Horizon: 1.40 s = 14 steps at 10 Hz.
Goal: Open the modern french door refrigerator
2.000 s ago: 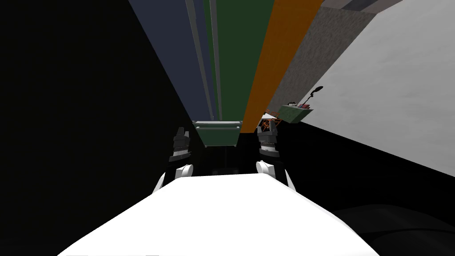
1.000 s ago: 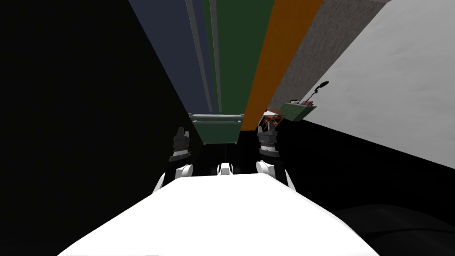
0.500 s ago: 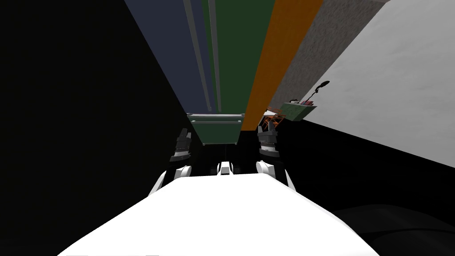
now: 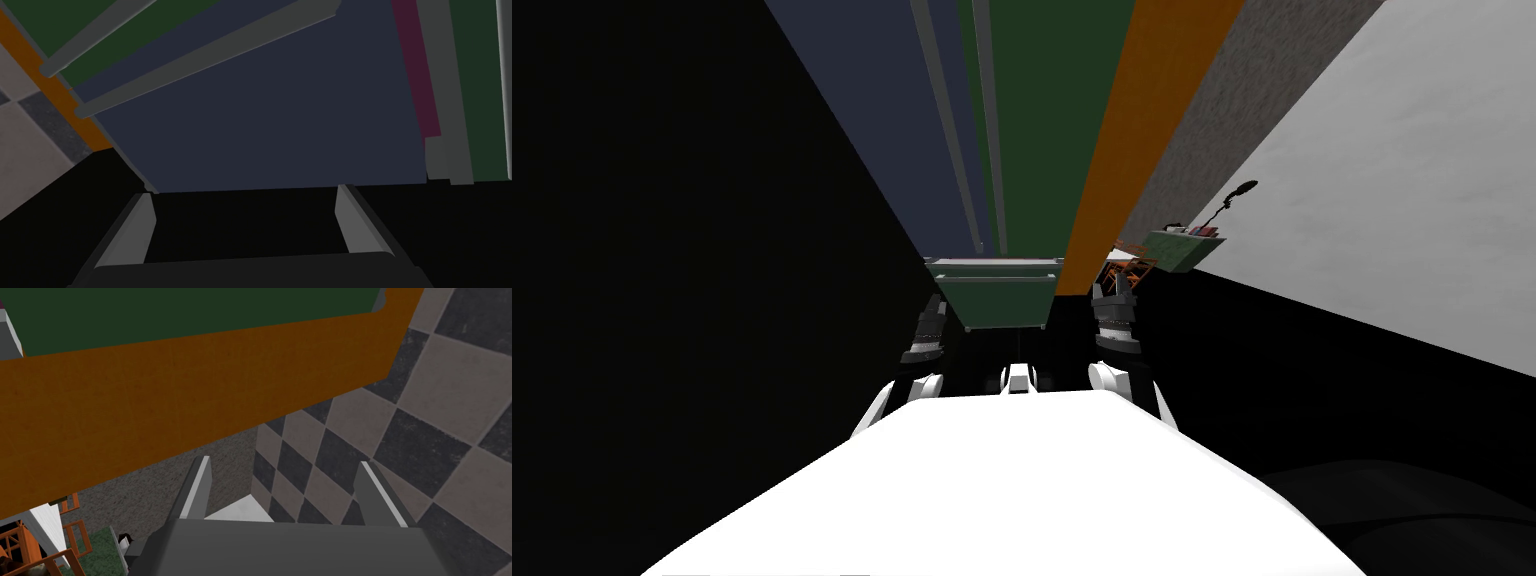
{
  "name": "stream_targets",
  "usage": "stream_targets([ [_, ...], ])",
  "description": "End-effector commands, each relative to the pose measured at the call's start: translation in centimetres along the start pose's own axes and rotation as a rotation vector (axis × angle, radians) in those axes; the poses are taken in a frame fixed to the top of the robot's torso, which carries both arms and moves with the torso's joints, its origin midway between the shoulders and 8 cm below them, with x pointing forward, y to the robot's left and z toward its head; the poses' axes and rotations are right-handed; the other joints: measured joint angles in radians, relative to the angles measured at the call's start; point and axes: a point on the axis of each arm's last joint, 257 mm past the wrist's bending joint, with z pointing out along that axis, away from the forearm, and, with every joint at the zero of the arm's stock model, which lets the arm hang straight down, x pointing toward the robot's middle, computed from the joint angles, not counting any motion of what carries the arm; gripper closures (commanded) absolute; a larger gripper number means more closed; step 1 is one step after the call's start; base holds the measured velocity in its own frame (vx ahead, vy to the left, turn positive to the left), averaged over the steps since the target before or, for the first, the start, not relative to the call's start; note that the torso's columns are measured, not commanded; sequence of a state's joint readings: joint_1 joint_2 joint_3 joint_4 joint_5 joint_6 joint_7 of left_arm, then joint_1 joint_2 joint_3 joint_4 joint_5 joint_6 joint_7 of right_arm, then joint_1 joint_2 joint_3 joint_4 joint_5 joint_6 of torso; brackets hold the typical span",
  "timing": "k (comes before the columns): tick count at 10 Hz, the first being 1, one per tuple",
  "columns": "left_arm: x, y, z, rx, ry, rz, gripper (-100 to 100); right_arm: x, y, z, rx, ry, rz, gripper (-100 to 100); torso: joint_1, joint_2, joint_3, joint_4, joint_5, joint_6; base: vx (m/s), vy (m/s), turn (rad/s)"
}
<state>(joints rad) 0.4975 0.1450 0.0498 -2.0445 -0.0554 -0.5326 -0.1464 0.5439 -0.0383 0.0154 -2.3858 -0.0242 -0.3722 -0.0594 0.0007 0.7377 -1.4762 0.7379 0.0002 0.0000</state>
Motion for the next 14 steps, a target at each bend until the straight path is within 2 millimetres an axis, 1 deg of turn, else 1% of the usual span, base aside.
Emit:
stream_targets([
  [1, 0.5, 1.8, -0.8, -0.009, 0.021, 0.016, -100, 0.0, 0.0, 0.0, 0.0, 0.0, 0.0, 0, 0.001, -0.001, -0.001, 0.0, 0.0, 0.0, 0.146, 0.013, -0.022],
  [4, 1.1, 3.7, -1.6, -0.022, 0.039, 0.03, -100, 0.0, 0.0, 0.0, 0.0, 0.0, 0.0, 0, -0.002, 0.0, 0.0, 0.0, -0.001, 0.0, 0.148, -0.006, -0.018],
  [6, 1.5, 4.9, -2.2, -0.031, 0.048, 0.036, -100, 0.0, 0.0, 0.0, 0.0, 0.0, 0.0, 0, 0.0, 0.001, 0.001, 0.0, 0.0, 0.0, 0.128, -0.007, -0.019],
  [14, 2.8, 8.8, -4.5, -0.061, 0.072, 0.051, -100, 0.0, 0.0, 0.0, 0.0, 0.0, 0.0, 0, 0.0, 0.0, 0.0, 0.0, 0.0, 0.0, 0.121, 0.001, -0.016],
])
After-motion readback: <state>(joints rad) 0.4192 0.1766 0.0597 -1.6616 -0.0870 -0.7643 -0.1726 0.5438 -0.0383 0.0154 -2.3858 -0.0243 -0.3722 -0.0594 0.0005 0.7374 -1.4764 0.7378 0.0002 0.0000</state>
